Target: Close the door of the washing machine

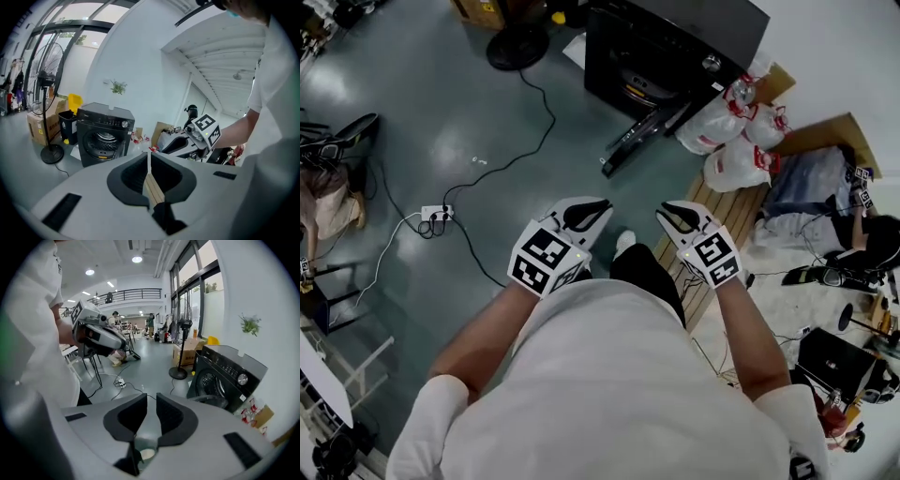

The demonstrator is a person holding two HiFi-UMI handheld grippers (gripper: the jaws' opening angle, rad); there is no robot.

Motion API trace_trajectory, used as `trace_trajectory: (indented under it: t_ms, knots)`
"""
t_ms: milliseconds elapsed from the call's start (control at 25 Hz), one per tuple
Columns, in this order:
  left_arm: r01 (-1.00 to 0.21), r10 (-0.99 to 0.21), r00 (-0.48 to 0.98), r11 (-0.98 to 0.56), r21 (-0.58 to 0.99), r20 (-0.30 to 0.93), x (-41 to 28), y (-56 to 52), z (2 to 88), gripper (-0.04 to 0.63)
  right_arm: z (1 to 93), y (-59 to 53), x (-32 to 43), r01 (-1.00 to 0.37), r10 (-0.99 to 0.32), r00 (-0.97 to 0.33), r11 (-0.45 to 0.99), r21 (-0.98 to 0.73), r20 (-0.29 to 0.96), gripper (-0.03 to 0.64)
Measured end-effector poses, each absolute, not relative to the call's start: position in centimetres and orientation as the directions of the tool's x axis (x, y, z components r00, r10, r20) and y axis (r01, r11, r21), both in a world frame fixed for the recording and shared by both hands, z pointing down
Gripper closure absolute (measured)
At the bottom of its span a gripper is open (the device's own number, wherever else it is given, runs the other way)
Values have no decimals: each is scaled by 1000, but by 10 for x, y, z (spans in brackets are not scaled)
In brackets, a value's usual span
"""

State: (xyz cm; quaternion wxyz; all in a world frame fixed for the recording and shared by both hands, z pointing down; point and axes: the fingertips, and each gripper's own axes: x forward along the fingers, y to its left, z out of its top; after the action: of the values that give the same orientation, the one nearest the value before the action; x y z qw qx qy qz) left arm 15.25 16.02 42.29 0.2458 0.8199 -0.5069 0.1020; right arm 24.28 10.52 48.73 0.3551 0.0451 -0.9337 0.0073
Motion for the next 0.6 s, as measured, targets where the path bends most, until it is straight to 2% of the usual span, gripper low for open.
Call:
trace_trajectory:
  t_ms: [320,600]
  knots:
    - [-913,-827,373,-247,325,421,105,106,422,574,530,8,207,164,-14,-642,974,156,767,537]
    - [-935,-858,269,-122,334,437,77,53,416,574,583,-59,186,454,60,-533,862,226,844,530]
